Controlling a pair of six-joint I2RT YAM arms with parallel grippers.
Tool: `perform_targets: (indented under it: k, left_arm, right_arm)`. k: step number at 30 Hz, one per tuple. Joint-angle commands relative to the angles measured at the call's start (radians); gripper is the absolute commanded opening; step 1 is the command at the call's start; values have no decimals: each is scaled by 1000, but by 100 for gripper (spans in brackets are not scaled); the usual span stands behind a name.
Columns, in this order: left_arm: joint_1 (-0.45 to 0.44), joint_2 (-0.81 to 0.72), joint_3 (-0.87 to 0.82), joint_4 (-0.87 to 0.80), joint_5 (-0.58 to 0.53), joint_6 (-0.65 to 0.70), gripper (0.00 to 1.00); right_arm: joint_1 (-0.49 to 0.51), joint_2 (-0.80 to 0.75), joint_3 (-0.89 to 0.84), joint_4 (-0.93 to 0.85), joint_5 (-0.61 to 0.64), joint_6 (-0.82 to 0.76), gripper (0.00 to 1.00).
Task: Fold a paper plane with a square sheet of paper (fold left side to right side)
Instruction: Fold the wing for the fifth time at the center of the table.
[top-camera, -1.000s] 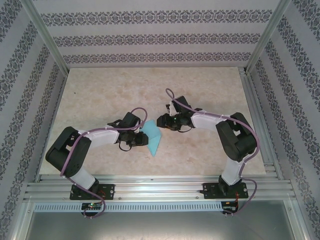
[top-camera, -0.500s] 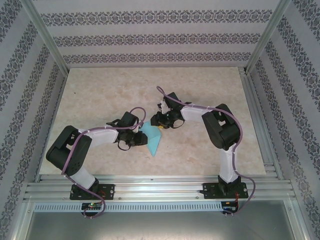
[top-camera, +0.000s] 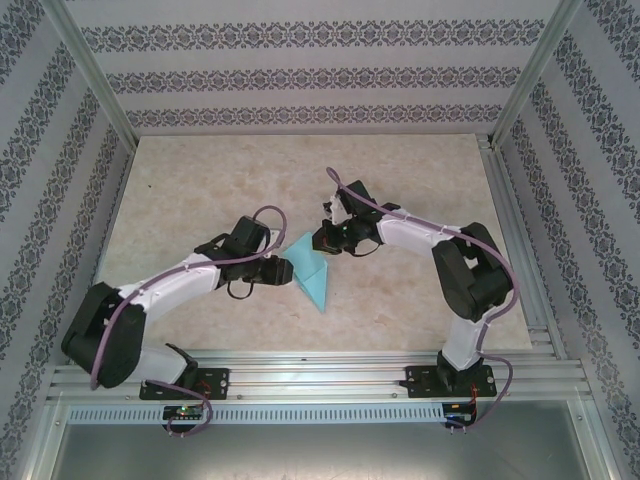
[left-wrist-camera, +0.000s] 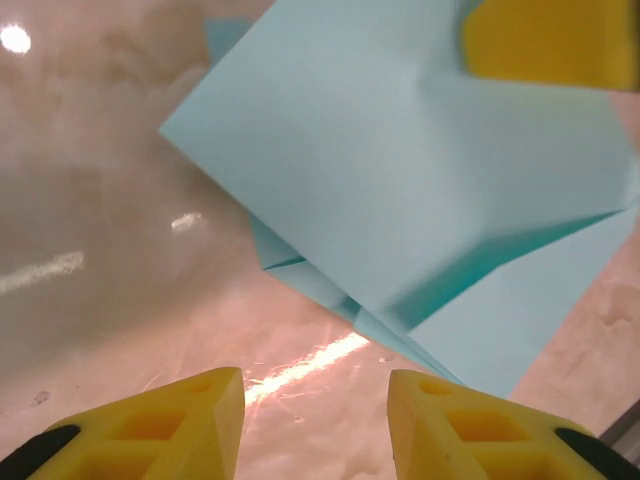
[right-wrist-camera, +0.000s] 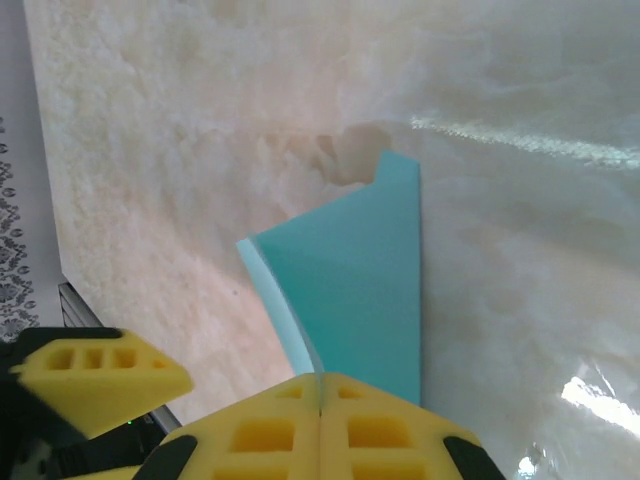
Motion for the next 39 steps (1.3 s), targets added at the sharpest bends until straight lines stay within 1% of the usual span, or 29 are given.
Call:
perform_targets:
  k: [1,4,6,9,11,15,18,29,31,33,36,39]
  left_arm:
    - [-106,-84,74,-120,-90,83,44]
    - [-225,-57,131,-151,-164,43,47]
    - [-297,-4,171,-147,-214,0,49]
    - [-379,101,249,-165,-296,-34,54]
    - [-411,169,301,-188,-350,-47,56]
    - [-455,280,380,-234,-438,-74,62]
    - [-463,327,388,-231,-466,-112,63]
    - [-504,486,466,-224,-469,-113,63]
    - [-508,508,479,-235,-480,-113,62]
    - [-510,526,487,-257,-508,-116,58]
    - [-510,535,486,-275,-541,-119,49]
    - [-510,529,472,-265,-539,-121,39]
  right_arm:
    - [-11,-39,-9,-118,78,15,0]
    - [-9,-61,-25,-142,124,51,0]
    - [-9,-80,-47,-127,144,80,0]
    - [-8,-92,-69,-119,156,101,0]
    - [-5,-95,-81,-106,163,114,0]
    - [-2,-92,-100,-80,161,136,0]
    - [-1,-91,-111,-68,159,145,0]
    - [0,-65,-128,-42,154,159,0]
    - [1,-63,-128,-39,153,159,0]
    - [0,-62,-131,-40,157,159,0]
    - [0,-58,-132,-39,156,159,0]
    - [-1,-54,-134,-37,155,159,0]
